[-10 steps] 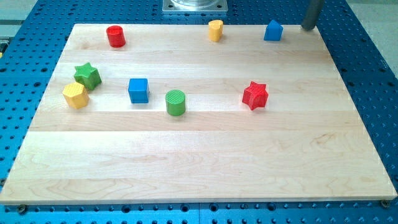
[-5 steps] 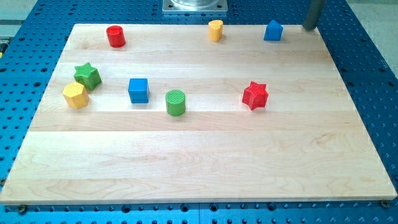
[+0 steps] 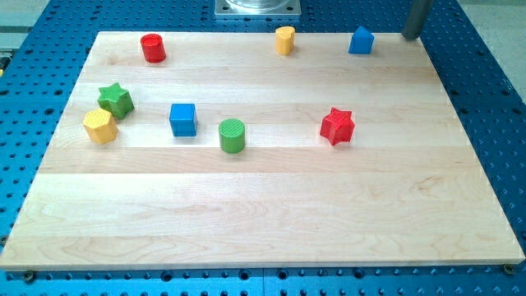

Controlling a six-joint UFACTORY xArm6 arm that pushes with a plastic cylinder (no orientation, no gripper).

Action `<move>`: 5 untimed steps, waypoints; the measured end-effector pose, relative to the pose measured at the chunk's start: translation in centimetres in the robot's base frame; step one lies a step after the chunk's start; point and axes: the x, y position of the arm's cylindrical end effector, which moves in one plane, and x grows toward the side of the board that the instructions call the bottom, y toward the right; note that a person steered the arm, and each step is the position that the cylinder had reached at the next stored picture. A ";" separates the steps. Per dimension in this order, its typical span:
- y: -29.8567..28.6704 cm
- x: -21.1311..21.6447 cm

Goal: Place your arm at the top right of the triangle

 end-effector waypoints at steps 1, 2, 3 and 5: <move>0.1 0.0; 0.2 0.0; 0.2 0.0; -1.3 0.0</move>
